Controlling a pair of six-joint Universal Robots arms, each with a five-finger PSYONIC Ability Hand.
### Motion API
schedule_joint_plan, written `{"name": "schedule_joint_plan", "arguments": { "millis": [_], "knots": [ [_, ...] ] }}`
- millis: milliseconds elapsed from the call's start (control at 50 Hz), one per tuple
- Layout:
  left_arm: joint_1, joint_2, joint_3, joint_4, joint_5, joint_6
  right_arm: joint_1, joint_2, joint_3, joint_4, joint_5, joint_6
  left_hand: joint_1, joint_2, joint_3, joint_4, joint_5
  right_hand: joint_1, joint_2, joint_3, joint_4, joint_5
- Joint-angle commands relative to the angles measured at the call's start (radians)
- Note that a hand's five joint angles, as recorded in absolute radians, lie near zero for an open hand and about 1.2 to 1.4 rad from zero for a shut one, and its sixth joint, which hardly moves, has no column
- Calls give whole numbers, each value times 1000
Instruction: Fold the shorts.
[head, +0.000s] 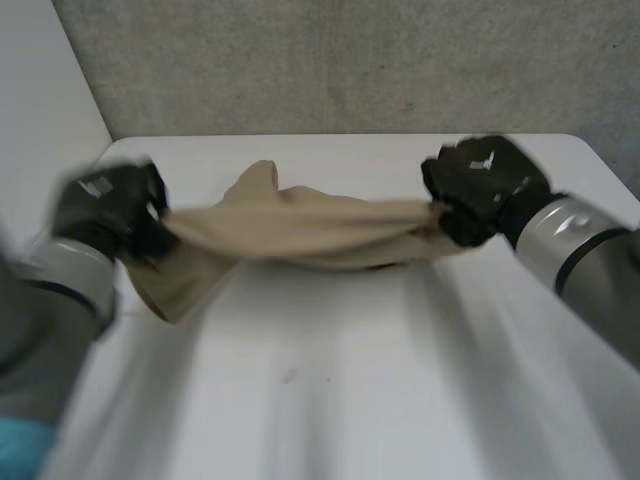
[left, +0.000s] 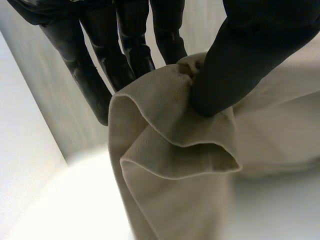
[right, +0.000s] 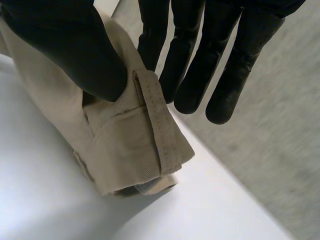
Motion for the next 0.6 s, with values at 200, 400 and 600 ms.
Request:
{"name": "schedule_joint_plan", "arguments": {
  "millis": [200, 400, 600],
  "knots": [
    [102, 426, 263, -44, 167, 216, 1, -188, -490, 226, 17, 50, 278, 203, 211, 201, 262, 421, 223, 208, 205, 233],
    [102, 110, 148, -38, 172, 216, 10, 65, -501, 284, 14, 29, 278, 203, 211, 201, 262, 421, 223, 208, 205, 233],
    [96, -350, 242, 147, 169, 230, 14, 384, -486, 194, 41, -19, 278, 203, 211, 201, 262, 421, 223, 208, 205, 233]
  ]
}}
